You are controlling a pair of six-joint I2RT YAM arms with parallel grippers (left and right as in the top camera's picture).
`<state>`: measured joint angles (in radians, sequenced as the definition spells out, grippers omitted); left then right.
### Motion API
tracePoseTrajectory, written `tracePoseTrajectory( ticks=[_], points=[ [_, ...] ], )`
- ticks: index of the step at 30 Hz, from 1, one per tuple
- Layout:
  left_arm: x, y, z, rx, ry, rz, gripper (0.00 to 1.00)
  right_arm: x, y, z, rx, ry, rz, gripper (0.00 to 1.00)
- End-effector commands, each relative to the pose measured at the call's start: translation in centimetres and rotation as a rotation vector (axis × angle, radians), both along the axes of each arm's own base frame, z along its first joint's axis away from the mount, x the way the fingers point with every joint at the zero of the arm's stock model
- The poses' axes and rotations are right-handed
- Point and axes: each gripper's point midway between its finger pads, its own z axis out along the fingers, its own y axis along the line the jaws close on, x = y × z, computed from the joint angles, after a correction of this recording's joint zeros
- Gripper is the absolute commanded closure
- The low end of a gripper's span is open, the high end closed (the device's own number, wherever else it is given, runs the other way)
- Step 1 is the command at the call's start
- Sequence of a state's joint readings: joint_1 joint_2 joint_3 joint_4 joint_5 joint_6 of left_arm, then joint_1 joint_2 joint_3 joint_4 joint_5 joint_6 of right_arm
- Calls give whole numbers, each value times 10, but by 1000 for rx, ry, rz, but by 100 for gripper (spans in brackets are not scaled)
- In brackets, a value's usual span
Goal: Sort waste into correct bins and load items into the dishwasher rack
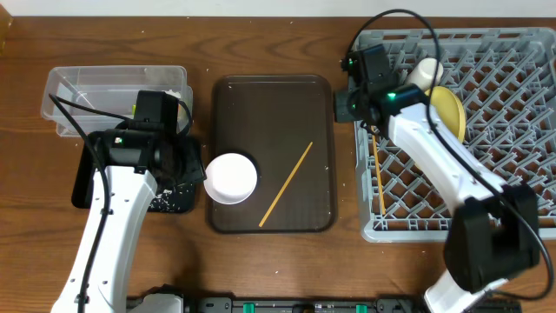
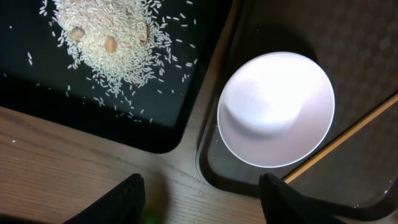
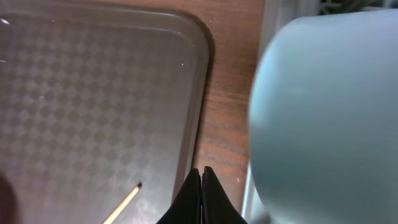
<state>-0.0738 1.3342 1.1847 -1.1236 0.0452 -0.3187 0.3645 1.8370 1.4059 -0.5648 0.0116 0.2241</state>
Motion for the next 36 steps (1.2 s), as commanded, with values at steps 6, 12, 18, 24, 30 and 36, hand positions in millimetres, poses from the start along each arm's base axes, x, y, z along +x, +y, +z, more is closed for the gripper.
tracePoseTrajectory(
  ticks=[6, 12, 18, 24, 30, 36],
  points=[
    [1, 3, 3, 8, -5, 22, 38, 14, -14, 2, -101, -66, -48, 99],
    [1, 3, 3, 8, -5, 22, 38, 21, -40, 25, -192, -145, -135, 99],
    [3, 3, 3, 8, -10, 22, 38, 24, -49, 47, -195, -202, -170, 99],
    [3, 3, 2, 8, -7, 22, 38, 24, -59, 50, -220, -209, -203, 99],
    [3, 3, 2, 8, -8, 22, 38, 16, -64, 42, -243, -164, -200, 98],
    [3, 3, 2, 8, -8, 22, 38, 10, -79, 36, -259, -118, -227, 99]
  ],
)
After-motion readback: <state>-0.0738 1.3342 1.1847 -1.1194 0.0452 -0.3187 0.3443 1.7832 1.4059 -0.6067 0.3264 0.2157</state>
